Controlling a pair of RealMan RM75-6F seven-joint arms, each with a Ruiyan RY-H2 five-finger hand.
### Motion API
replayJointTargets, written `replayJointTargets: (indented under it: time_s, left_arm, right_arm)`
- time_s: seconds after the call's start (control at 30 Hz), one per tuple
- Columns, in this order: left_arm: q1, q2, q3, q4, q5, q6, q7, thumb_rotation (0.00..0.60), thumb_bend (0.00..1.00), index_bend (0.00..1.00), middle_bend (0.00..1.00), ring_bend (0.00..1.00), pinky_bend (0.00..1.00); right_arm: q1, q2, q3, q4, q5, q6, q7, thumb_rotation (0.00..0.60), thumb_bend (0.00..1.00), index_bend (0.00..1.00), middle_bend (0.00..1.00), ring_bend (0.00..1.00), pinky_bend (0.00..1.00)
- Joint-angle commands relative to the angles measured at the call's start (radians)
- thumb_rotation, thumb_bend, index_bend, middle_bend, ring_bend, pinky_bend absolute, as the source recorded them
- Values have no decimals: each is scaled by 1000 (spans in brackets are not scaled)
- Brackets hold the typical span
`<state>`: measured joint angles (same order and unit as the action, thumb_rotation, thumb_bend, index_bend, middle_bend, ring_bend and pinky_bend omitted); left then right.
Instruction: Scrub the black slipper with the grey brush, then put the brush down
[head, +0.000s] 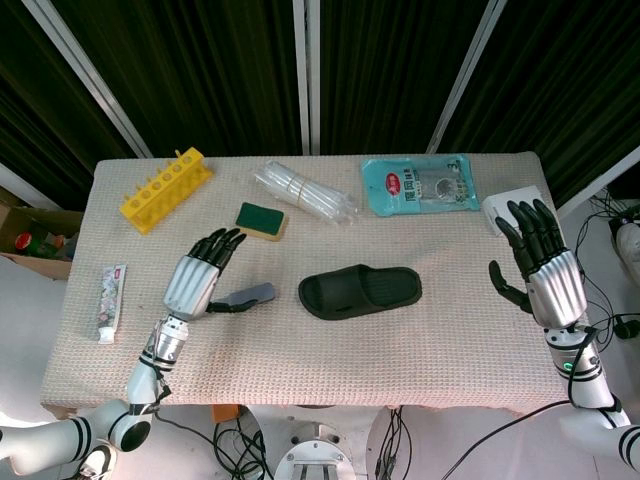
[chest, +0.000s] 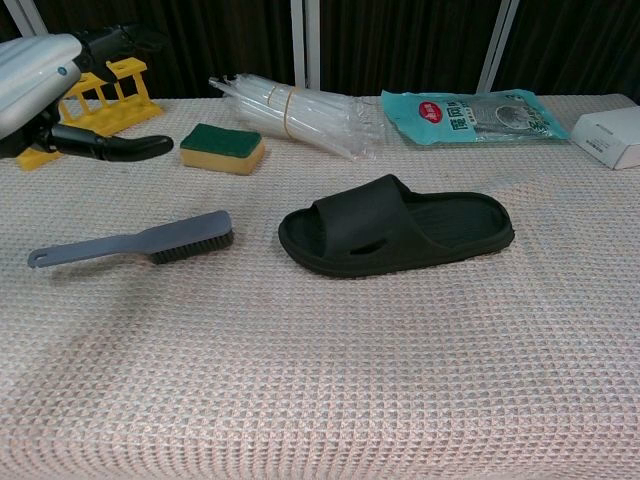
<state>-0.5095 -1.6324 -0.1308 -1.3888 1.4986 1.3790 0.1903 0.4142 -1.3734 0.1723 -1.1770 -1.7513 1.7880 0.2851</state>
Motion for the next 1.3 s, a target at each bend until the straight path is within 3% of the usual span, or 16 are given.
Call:
replayJointTargets:
  time_s: [0.03,0.2,0.37,0.53,0.7,1.0,1.13,1.3]
  left_arm:
    - [9,-20,-5,15,-2,2,-21,97,7,34,46,71,213]
    - [9,-23,2,20,3,-8,-15,103,7,33,51,71,212]
    - [4,-8,13,-26,-71,-100,94,206,49,34,62,77,214]
    - [-2,-28,12,-71,-200,-196,211,249,81,155,179,152,304]
    - [-7,-63,-2,-50,-250,-214,240,252,128,266,279,206,351]
    - [-14,-82,1,-26,-299,-242,275,251,156,320,316,220,356]
    - [-15,-92,2,-10,-294,-233,277,323,184,348,340,237,360]
    - [-10,-100,12,4,-286,-217,291,350,192,358,351,244,360]
  right_arm:
    - [-1,-5,-2,11,1,2,10,600,451,0,0,0,0]
    - [-2,-9,-5,19,6,0,10,600,453,0,0,0,0]
    - [-3,-5,-7,16,9,-3,6,600,453,0,0,0,0]
    - [0,-1,-18,24,-3,-7,17,600,464,0,0,0,0]
    - [1,-4,-19,32,0,-11,19,600,470,0,0,0,0]
    - [2,-9,-19,38,11,-19,18,600,474,0,0,0,0]
    - [0,-10,-19,43,15,-18,17,600,477,0,0,0,0]
    - [-1,-8,-18,43,18,-17,15,600,477,0,0,0,0]
